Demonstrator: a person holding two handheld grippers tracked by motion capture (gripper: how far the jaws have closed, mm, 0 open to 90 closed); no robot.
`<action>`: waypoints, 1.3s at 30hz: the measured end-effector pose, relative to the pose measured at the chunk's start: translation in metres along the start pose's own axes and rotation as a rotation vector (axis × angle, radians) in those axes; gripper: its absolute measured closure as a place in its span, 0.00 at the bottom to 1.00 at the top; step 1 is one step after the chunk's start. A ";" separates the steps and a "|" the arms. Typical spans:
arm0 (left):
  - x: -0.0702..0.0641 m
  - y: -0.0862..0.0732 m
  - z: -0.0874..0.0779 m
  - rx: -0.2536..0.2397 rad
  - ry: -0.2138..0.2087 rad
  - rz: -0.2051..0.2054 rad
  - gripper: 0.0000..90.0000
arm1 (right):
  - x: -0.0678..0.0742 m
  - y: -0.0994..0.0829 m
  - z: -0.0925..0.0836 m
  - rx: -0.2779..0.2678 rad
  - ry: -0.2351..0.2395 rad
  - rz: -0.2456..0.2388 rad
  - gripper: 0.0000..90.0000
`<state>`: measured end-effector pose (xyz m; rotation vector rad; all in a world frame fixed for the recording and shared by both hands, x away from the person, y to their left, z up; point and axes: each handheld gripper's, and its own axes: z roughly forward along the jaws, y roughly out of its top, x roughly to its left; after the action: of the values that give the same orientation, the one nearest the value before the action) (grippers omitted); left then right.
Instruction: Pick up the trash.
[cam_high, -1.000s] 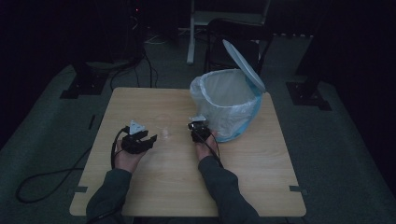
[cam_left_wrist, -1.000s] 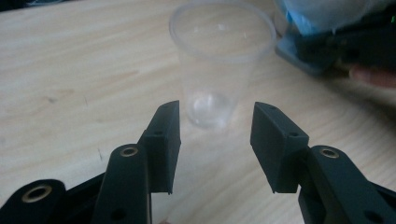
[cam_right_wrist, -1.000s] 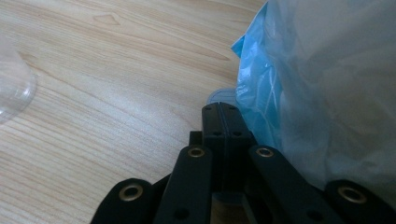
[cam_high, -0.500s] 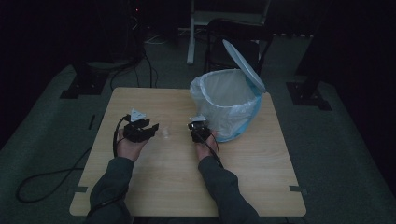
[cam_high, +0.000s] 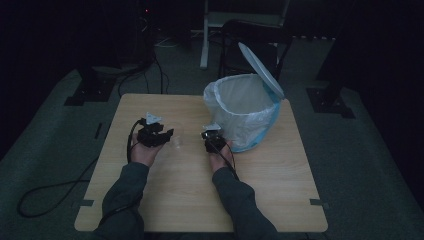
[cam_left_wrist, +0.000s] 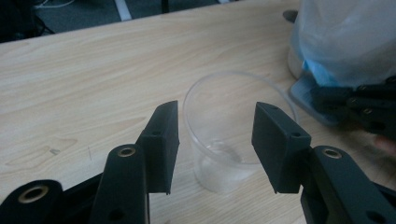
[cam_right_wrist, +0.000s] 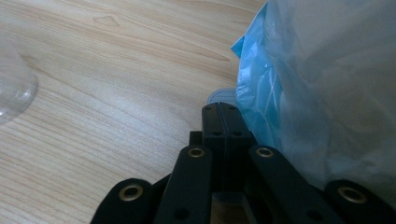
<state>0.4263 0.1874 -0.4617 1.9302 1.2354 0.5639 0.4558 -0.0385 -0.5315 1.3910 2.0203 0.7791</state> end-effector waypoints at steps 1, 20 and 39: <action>0.000 -0.004 0.002 0.013 -0.002 -0.003 0.58 | 0.000 0.000 0.000 0.000 0.000 -0.006 1.00; -0.007 -0.047 -0.015 0.069 -0.033 0.043 0.96 | 0.000 0.000 0.000 -0.003 0.001 -0.003 1.00; -0.005 -0.043 -0.021 0.012 -0.042 0.040 0.97 | 0.000 -0.001 0.000 -0.007 0.002 -0.004 1.00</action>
<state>0.3849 0.2004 -0.4829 1.9709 1.1791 0.5341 0.4555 -0.0389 -0.5322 1.3830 2.0189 0.7855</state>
